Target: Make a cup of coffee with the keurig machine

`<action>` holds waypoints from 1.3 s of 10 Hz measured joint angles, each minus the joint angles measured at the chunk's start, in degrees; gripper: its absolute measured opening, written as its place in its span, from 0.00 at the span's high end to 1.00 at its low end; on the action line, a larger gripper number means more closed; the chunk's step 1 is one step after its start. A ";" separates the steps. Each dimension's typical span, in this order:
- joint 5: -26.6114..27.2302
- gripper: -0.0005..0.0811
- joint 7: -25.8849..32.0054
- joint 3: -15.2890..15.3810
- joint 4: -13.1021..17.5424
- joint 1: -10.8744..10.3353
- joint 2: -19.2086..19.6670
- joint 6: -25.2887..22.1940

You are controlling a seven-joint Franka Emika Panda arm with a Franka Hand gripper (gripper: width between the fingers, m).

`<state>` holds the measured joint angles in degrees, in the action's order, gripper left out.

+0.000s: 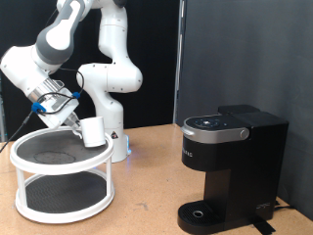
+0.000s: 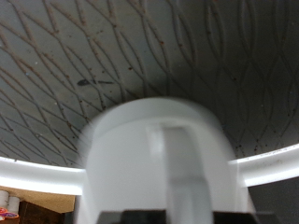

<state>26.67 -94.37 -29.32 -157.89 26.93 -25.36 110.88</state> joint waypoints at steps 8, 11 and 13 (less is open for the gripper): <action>0.07 0.99 -3.62 0.05 2.17 0.16 -4.76 -7.86; -0.35 0.99 -5.44 0.15 3.87 0.16 -8.75 -12.60; -0.37 0.99 -5.74 0.21 3.34 0.16 -8.67 -12.41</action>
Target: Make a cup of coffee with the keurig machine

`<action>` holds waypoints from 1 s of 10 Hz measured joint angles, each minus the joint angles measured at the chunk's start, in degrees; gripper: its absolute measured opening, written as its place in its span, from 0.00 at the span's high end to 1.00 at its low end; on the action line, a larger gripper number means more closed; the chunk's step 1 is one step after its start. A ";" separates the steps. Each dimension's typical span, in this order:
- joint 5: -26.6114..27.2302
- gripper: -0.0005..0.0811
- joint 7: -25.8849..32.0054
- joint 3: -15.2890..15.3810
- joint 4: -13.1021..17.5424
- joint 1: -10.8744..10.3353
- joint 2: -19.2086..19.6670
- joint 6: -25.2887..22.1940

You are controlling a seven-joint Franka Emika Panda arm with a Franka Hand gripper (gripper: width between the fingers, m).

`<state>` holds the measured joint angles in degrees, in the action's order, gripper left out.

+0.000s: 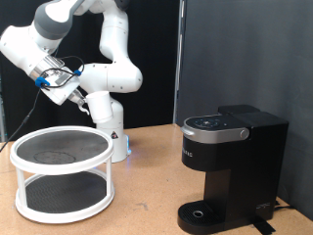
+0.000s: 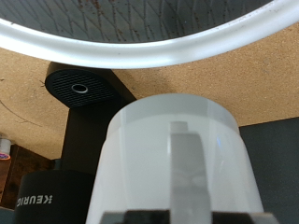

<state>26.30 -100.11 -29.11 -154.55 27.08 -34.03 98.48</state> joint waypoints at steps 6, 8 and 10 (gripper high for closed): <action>19.43 0.99 -15.54 13.19 -5.43 -3.31 -1.03 20.89; 23.52 0.99 -19.90 17.89 -5.37 -5.52 -0.70 25.74; 24.80 0.99 -21.51 21.64 -5.21 -7.59 0.04 28.08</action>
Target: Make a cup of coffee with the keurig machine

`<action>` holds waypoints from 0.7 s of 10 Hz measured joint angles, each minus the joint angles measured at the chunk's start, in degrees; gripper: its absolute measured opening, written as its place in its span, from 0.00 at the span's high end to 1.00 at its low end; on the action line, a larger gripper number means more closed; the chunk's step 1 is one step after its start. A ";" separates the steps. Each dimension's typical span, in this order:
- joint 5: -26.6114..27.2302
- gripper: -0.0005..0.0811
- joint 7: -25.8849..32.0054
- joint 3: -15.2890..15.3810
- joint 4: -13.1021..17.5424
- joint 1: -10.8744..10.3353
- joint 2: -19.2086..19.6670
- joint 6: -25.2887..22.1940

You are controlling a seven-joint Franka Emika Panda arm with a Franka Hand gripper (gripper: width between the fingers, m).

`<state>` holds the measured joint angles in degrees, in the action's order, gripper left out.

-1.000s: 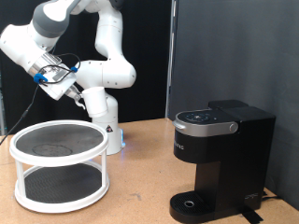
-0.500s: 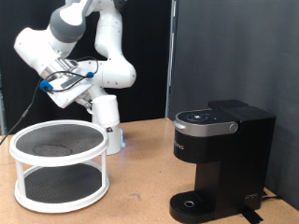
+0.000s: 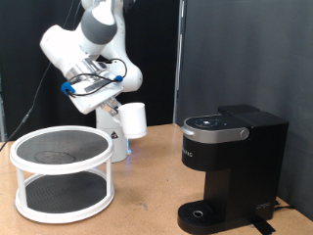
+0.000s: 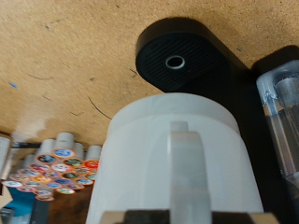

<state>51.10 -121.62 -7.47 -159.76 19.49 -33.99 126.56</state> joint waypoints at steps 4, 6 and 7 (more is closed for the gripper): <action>-0.71 0.99 -2.15 1.43 0.14 -0.98 2.10 0.77; -1.24 0.99 -3.39 3.90 0.17 -1.06 6.00 3.98; -1.11 0.99 -3.37 4.86 0.33 -1.25 8.41 6.03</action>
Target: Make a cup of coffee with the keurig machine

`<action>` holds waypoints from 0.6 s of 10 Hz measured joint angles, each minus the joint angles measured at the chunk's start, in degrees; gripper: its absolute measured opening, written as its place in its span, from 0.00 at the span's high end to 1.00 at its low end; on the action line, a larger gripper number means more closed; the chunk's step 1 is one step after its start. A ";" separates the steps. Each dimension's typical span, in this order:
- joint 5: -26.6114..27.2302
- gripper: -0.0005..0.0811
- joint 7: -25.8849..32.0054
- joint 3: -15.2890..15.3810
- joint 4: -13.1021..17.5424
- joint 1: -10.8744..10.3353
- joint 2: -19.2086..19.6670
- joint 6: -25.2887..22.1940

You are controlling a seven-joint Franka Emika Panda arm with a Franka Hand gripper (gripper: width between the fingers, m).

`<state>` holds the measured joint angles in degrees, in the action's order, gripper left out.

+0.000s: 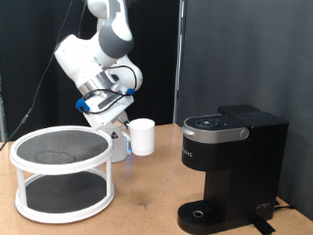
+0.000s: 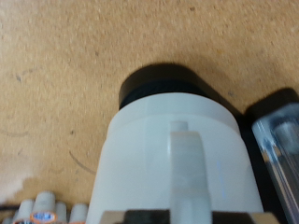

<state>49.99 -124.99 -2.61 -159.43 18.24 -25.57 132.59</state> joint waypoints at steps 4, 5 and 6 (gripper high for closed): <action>2.39 0.99 1.95 1.98 2.75 -1.28 10.64 6.23; 3.02 0.99 2.78 2.31 3.73 -1.73 13.18 7.32; 4.37 0.99 4.19 2.71 4.81 -2.21 15.48 8.13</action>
<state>54.36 -120.80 0.10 -154.62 16.03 -10.09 140.72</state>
